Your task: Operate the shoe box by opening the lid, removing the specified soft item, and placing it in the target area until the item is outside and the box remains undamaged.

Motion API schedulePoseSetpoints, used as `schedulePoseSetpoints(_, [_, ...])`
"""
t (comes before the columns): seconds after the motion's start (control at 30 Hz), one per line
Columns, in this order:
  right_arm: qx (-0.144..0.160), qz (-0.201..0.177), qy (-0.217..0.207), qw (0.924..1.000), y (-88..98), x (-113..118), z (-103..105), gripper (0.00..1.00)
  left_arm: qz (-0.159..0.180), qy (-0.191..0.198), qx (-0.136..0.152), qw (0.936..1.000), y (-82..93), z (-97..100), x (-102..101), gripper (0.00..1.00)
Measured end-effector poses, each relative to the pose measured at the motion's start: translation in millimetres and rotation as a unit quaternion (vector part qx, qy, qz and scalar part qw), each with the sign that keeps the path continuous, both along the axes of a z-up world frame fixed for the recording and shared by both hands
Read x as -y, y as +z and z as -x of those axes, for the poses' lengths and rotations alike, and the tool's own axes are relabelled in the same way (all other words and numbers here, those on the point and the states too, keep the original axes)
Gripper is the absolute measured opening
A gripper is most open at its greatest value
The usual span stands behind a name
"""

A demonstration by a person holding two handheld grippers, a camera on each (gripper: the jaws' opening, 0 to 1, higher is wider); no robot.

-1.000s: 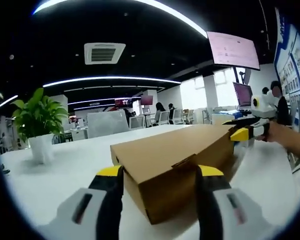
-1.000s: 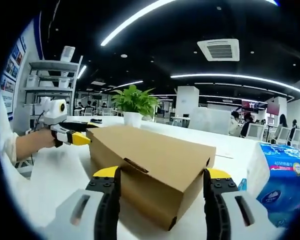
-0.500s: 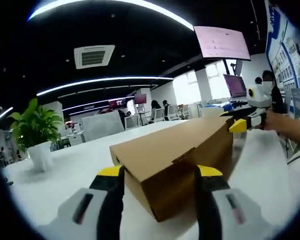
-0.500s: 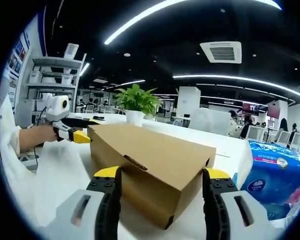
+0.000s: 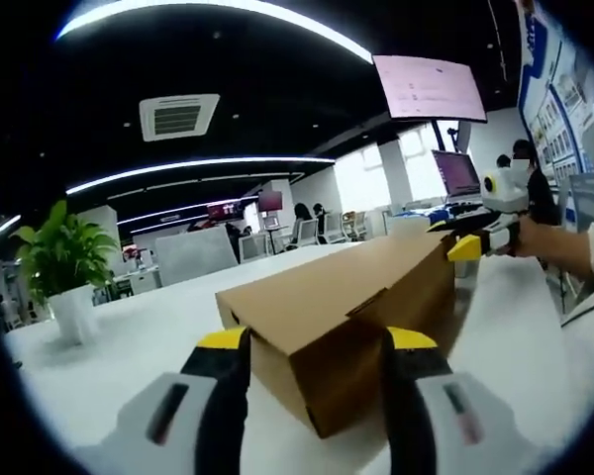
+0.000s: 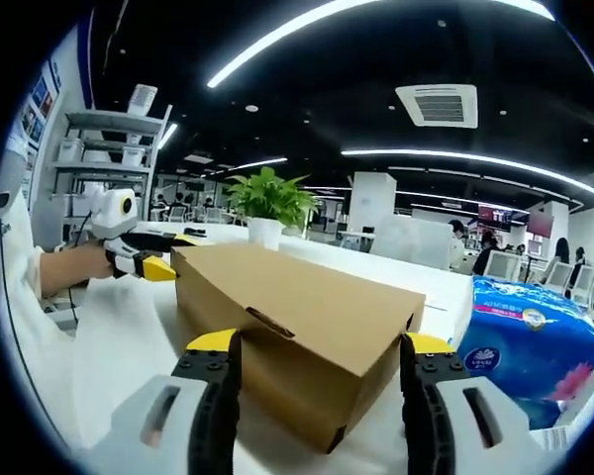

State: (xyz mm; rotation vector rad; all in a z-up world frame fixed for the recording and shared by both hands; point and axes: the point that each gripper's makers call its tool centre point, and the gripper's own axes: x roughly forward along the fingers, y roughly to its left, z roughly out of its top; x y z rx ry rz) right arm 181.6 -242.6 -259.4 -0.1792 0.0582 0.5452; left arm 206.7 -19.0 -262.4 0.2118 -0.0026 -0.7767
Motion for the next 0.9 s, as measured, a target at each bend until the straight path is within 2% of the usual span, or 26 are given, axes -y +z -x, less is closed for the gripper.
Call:
schedulePoseSetpoints(0.4, [0.005, -0.003, -0.002, 1.0, -0.5, 4.6, 3.2, 0.66, -0.017, -0.008, 0.005, 0.9998, -1.2, 1.7, 4.3, 0.53])
schedulePoseSetpoints(0.53, [0.006, 0.018, 0.002, 0.9998, -0.4, 6.9, 4.8, 0.63, -0.013, -0.013, 0.003, 0.9998, -1.2, 1.0, 4.0, 0.53])
schedulePoseSetpoints(0.57, [0.015, 0.019, 0.002, 0.9997, 2.4, 7.9, 5.1, 0.63, -0.013, -0.012, 0.003, 0.9998, -1.1, 0.8, 4.0, 0.54])
schedulePoseSetpoints(0.63, [0.014, 0.001, 0.007, 0.9999, 5.4, 7.3, 5.8, 0.63, -0.026, -0.015, 0.006, 0.9995, -2.4, 2.1, 3.7, 0.54])
schedulePoseSetpoints(0.67, [0.009, -0.001, 0.004, 0.9999, 4.7, 8.3, 5.1, 0.63, -0.023, -0.016, 0.004, 0.9996, -1.8, 2.4, 3.7, 0.55])
schedulePoseSetpoints(0.7, [-0.013, -0.007, 0.003, 0.9999, 0.0, 9.0, 4.9, 0.64, 0.008, -0.029, -0.012, 0.9995, 1.7, 5.4, 6.1, 0.57])
schedulePoseSetpoints(0.73, [-0.013, -0.007, 0.008, 0.9998, 0.9, 7.2, 5.0, 0.65, 0.027, -0.036, -0.022, 0.9987, 4.7, 6.6, 5.9, 0.59])
schedulePoseSetpoints(0.8, [0.003, -0.009, 0.004, 0.9999, 7.3, 6.3, 6.5, 0.66, 0.022, -0.027, -0.027, 0.999, 4.7, 4.6, 1.0, 0.59])
schedulePoseSetpoints(0.9, [0.005, -0.017, 0.003, 0.9998, 13.8, 6.9, 7.9, 0.66, 0.027, -0.018, -0.026, 0.9991, 8.5, 4.3, -2.3, 0.58])
